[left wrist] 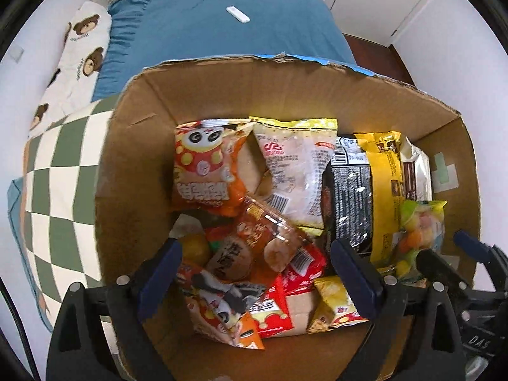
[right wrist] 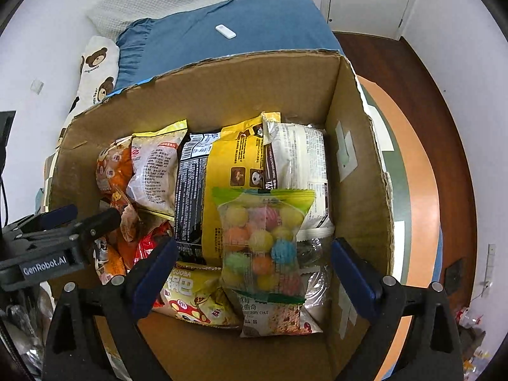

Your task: Organize snacks

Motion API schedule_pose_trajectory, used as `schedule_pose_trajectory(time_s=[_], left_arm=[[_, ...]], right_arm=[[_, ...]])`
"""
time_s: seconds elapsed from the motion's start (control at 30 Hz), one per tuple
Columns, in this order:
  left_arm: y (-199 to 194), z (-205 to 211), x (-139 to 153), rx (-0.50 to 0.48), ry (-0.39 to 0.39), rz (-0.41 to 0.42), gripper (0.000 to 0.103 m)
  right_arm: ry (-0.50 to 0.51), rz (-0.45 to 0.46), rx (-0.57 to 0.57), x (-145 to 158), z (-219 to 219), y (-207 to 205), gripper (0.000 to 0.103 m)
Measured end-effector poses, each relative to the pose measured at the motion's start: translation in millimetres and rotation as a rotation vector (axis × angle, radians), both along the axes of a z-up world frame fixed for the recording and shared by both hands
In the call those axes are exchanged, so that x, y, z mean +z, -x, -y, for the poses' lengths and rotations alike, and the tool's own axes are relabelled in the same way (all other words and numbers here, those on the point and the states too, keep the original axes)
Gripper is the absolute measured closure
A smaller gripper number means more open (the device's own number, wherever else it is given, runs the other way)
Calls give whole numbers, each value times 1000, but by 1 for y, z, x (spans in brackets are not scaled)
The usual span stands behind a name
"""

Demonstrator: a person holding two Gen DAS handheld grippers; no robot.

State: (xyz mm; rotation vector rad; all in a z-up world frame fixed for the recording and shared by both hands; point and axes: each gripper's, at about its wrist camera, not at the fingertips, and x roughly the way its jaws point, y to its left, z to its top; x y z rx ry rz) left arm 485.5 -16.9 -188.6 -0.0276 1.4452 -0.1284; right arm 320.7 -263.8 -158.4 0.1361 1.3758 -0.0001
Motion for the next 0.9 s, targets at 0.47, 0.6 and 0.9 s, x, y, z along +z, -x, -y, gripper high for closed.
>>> schedule_pose_trajectory(time_s=[0.47,0.6,0.9], left_arm=[[54,-2,46,-8,-52,171,7],[68,-6,67,-3,-40,224,7],[131,-19,117,12,-46,364,7]], right_arm=[[25,96,39,30,-11,37,5],[23,144,40,49,-12,57,4],[40,285,56,105,-17,121,2]])
